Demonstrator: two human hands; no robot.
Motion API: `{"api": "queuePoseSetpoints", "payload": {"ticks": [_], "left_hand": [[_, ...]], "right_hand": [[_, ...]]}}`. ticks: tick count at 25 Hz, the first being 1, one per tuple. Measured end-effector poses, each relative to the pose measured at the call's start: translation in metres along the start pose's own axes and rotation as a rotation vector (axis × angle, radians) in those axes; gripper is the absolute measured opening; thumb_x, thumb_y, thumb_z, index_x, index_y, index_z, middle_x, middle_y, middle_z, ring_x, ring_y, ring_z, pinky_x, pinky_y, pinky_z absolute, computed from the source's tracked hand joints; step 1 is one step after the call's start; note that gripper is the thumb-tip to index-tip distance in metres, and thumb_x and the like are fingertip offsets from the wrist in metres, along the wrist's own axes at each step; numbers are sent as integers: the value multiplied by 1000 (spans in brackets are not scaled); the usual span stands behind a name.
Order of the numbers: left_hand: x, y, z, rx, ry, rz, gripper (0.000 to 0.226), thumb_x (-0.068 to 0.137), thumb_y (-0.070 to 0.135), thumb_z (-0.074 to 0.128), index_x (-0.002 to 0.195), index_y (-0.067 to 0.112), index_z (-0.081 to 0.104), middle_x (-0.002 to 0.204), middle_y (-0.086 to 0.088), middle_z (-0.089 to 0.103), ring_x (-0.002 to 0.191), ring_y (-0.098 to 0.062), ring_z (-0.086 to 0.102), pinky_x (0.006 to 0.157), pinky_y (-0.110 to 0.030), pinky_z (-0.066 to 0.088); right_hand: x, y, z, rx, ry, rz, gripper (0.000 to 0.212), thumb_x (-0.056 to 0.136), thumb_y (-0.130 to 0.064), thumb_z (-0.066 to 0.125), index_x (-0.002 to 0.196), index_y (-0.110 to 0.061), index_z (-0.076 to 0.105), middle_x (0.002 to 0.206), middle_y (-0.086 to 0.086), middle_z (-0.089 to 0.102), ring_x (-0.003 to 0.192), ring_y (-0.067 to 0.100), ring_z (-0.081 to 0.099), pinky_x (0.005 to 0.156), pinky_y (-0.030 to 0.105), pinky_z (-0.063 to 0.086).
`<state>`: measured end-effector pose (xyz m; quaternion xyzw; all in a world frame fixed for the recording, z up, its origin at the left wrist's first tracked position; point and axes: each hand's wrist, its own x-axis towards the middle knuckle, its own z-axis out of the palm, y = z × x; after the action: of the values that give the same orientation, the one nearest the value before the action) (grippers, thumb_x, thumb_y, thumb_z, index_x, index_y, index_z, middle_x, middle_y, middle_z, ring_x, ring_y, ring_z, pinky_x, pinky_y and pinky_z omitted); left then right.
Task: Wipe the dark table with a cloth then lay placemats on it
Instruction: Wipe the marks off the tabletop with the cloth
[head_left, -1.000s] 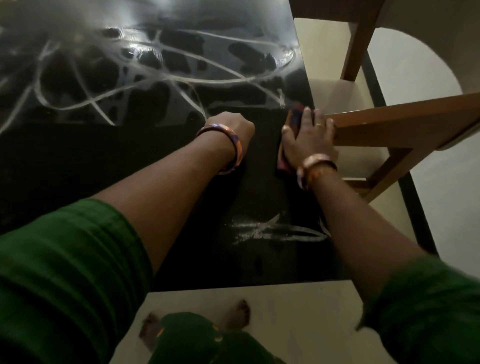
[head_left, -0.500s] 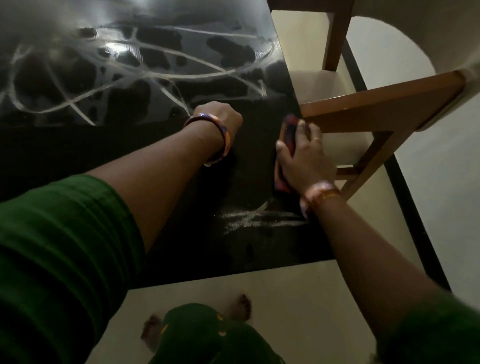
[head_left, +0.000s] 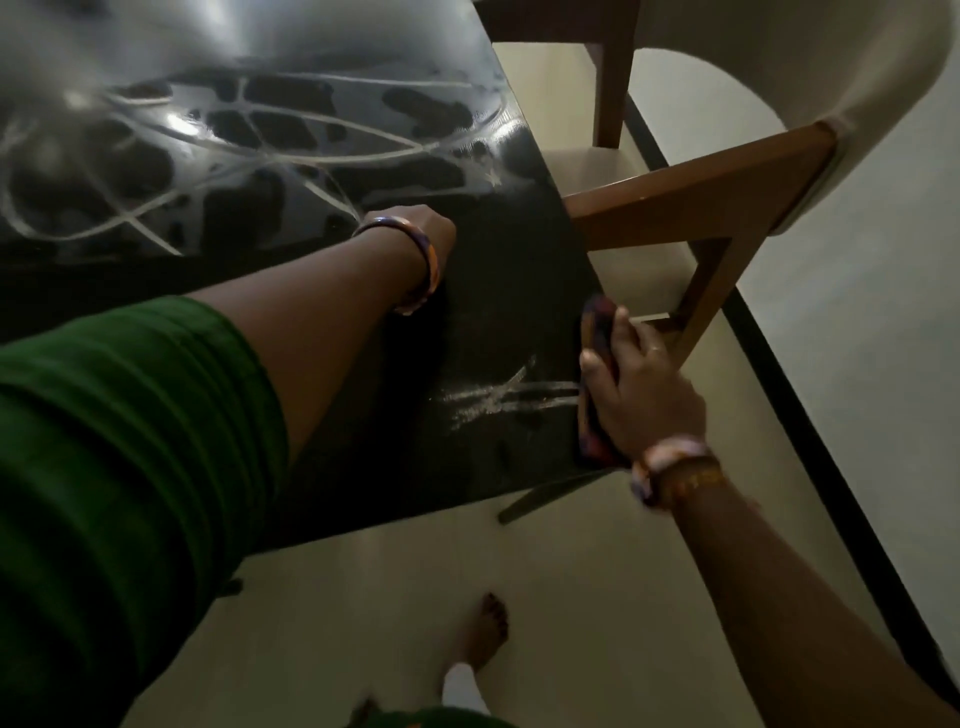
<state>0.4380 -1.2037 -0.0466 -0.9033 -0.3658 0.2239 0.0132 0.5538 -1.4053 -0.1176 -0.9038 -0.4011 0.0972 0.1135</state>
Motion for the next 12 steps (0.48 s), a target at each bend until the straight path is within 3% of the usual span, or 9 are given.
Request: {"api": "queuePoseSetpoints", "payload": {"ticks": [2,5,8,10,12], "left_hand": [[-17,1,11,-23,85,12,40,85,22,64,119,4,54,109,-15,58,101,-30,58,83,-37,45],[-68,4,42,-290,247,28,54,95,35,45,141,11,32,150,-12,29,139,-28,27,113,-40,23],[-135,2,89,-459,411,-59,55,98,38,31,146,14,22,155,-9,15,144,-23,12,118,-38,11],[-165,-1,116,-437,430,-151,55,98,39,24,146,13,20,156,-11,12,145,-23,8,117,-37,8],[-172,-10,137,-403,446,-233,56,98,39,21,147,11,17,156,-12,8,145,-25,3,117,-38,4]], "right_hand": [[36,-14,0,57,-42,3,60,99,-48,27,151,-25,9,158,3,14,133,30,36,100,42,37],[21,-13,1,53,-38,4,61,99,-50,25,151,-26,7,159,0,10,133,33,35,99,45,37],[-53,5,6,-56,7,56,62,98,-52,22,152,-25,8,159,0,9,132,37,32,100,49,36],[-64,2,8,-144,21,96,63,98,-52,19,152,-24,4,160,0,0,144,37,5,113,56,14],[-47,-28,13,-147,-30,22,61,99,-49,20,152,-25,2,160,-2,-5,145,29,-14,113,57,-8]]}}
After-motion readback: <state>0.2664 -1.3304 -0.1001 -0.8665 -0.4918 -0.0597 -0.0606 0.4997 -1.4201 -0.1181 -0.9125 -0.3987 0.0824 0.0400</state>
